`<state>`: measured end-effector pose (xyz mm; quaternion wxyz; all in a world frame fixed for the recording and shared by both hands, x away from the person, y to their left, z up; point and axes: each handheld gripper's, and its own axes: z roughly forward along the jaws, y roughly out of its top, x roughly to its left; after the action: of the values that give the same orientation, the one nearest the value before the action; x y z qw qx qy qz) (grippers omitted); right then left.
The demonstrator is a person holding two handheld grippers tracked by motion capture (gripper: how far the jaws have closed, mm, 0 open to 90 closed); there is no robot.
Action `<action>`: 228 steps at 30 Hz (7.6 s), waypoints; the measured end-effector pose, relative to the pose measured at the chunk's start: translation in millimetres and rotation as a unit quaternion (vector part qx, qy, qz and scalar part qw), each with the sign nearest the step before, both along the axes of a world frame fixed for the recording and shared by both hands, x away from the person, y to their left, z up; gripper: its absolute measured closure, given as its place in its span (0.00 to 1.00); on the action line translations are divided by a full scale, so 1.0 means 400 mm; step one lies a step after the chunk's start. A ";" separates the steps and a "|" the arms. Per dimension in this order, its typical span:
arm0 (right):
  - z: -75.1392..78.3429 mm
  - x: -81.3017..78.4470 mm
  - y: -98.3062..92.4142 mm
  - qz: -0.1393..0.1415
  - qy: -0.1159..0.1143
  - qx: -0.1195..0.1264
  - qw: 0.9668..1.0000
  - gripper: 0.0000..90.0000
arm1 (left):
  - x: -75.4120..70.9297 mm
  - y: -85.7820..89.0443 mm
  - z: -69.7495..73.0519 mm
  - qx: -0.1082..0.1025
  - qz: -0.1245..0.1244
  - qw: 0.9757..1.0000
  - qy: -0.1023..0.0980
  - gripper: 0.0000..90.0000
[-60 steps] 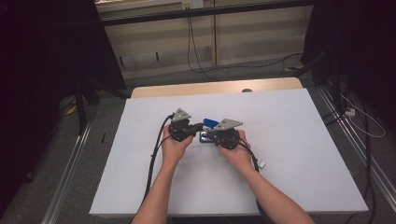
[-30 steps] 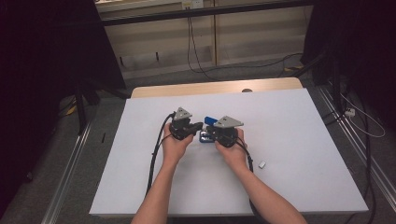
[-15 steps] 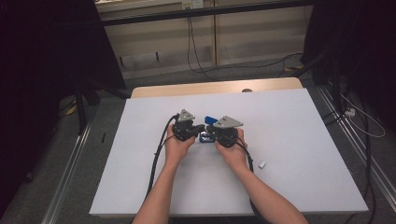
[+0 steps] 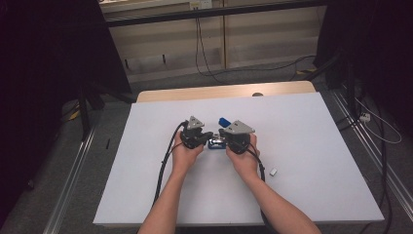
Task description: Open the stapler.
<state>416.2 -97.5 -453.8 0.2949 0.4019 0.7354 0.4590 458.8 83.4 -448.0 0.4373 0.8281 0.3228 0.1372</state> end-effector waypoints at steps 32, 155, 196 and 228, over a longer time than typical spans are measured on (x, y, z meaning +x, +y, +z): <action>0.027 -0.005 -0.056 -0.046 0.005 -0.038 0.998 1.00 | 0.003 -0.002 0.005 0.015 -0.010 1.000 -0.003 1.00; 0.040 -0.212 -0.360 0.007 0.071 -0.016 0.997 0.36 | -0.139 0.132 0.084 -0.054 0.036 0.998 0.012 0.20; -0.027 -0.265 -0.338 -0.021 0.114 -0.072 0.991 0.27 | -0.204 0.187 0.066 -0.053 0.041 0.998 -0.007 0.13; -0.018 -0.307 -0.362 0.007 0.138 -0.065 0.988 0.49 | -0.207 0.183 0.070 -0.043 0.038 0.998 -0.016 0.13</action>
<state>293.2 -242.1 -461.1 0.2128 0.4360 0.8001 0.3528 376.1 156.5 -420.0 0.4717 0.7934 0.3531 0.1528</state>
